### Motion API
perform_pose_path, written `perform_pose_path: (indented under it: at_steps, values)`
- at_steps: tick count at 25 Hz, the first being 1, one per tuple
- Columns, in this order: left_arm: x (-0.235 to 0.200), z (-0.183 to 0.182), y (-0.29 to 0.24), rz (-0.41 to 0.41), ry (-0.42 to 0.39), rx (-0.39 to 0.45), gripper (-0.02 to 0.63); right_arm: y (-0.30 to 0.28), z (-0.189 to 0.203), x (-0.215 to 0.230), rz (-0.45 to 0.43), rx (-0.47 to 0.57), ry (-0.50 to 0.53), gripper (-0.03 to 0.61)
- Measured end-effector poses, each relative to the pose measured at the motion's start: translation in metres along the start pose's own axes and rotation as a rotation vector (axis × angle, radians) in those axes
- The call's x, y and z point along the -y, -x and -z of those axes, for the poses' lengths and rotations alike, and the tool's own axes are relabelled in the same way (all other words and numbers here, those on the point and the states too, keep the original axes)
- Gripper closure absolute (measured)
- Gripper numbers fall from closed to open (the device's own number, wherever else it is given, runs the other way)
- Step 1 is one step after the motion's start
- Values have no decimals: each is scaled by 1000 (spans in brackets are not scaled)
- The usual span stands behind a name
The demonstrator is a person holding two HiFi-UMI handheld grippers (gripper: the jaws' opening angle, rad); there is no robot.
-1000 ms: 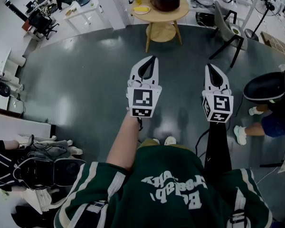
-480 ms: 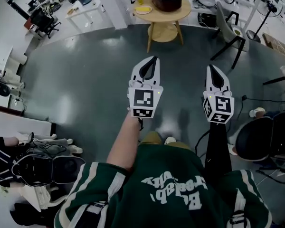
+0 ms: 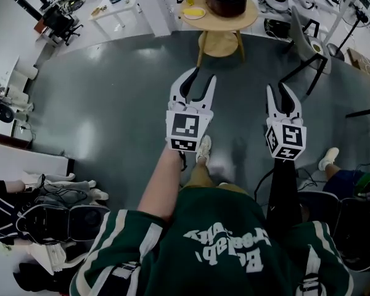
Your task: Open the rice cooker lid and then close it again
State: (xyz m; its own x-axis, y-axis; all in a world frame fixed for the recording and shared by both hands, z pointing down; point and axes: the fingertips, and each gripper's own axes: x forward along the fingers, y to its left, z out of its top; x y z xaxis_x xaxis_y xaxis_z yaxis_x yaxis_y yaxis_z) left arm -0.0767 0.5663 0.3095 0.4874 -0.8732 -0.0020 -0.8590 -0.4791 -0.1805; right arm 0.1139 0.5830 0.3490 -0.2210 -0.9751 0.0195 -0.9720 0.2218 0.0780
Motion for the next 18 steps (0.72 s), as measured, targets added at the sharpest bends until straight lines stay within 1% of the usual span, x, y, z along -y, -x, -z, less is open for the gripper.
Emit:
perform_pose_path:
  at_steps: [9, 13, 18]
  values:
    - [-80, 21, -95, 21, 19, 2, 462, -121, 1, -2, 8, -20, 24, 443]
    - [-113, 24, -140, 44, 27, 3, 462, -174, -4, -2, 27, -34, 30, 442]
    - [-144, 22, -180, 82, 28, 17, 462, -223, -11, -1, 58, -37, 25, 442]
